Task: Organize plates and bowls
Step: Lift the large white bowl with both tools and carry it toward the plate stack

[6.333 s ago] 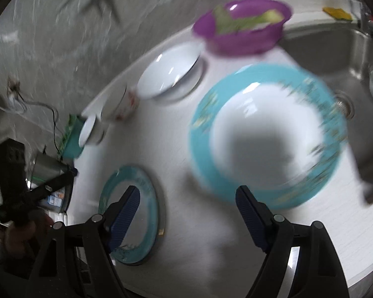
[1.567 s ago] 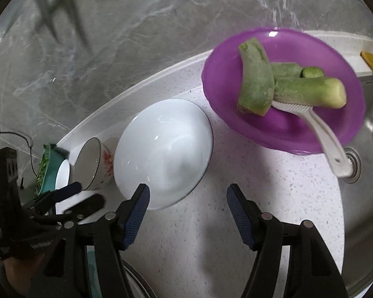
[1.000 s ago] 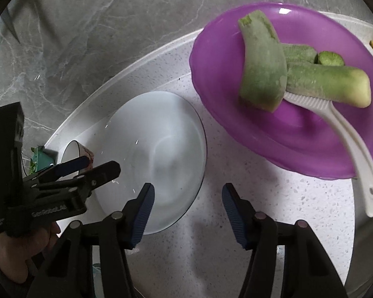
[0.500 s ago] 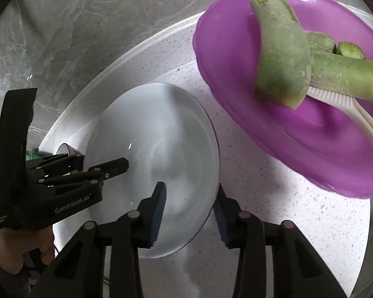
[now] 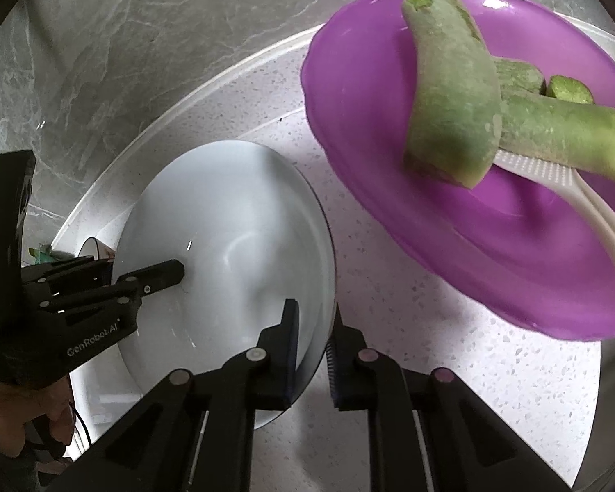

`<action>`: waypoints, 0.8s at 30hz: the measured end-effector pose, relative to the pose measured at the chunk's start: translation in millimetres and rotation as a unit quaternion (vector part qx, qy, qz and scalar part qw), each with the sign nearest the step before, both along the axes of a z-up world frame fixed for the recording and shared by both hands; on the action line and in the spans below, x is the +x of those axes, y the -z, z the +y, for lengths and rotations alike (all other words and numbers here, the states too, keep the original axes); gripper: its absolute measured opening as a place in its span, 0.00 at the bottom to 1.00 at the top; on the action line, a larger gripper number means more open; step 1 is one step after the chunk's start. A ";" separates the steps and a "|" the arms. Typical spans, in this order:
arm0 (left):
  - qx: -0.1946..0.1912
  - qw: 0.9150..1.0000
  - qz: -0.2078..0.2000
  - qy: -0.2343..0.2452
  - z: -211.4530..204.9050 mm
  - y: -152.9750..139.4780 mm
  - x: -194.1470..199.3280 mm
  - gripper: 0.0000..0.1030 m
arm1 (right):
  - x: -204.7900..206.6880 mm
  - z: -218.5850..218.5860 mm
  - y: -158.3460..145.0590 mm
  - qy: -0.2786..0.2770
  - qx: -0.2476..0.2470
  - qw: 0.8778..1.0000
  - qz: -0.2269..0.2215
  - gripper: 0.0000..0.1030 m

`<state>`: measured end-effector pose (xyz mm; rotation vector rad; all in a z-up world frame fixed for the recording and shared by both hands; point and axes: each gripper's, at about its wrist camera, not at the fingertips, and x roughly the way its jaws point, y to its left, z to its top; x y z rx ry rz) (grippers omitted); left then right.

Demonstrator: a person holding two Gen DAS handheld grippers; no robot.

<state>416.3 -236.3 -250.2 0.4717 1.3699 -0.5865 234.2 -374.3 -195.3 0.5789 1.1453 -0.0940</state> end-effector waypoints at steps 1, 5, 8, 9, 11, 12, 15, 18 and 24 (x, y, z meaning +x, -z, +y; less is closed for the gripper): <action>-0.003 1.000 0.000 -0.001 0.0 -1.1 -1.7 0.17 | 1.1 0.8 -1.4 0.000 -0.003 1.000 -0.001 0.14; -0.009 1.000 -0.006 0.000 4.3 -10.2 -9.9 0.16 | 2.5 5.0 -11.0 0.001 -0.008 1.000 -0.007 0.14; -0.016 1.000 -0.007 0.000 6.7 -19.2 -15.9 0.16 | 4.1 7.2 -18.4 -0.001 -0.011 1.000 -0.011 0.14; -0.019 1.000 -0.008 -0.001 9.0 -21.9 -17.5 0.16 | 4.3 6.2 -22.4 -0.002 -0.013 1.000 -0.013 0.14; -0.027 1.000 -0.010 -0.005 15.0 -29.7 -24.5 0.16 | 5.3 10.2 -30.5 -0.007 -0.017 1.000 -0.017 0.14; -0.029 0.999 -0.012 -0.006 17.9 -34.2 -28.1 0.16 | 5.2 12.1 -35.2 -0.010 -0.019 1.000 -0.019 0.14; -0.038 0.999 -0.020 -0.014 36.0 -53.9 -38.1 0.16 | 3.8 21.8 -50.7 -0.024 -0.028 0.999 -0.030 0.13; -0.045 0.998 -0.031 -0.032 63.1 -72.9 -52.4 0.16 | 5.4 37.4 -68.4 -0.046 -0.035 0.997 -0.044 0.13; -0.050 0.993 -0.055 -0.091 148.7 -118.3 -96.0 0.16 | 9.1 99.8 -94.7 -0.120 -0.037 0.990 -0.067 0.12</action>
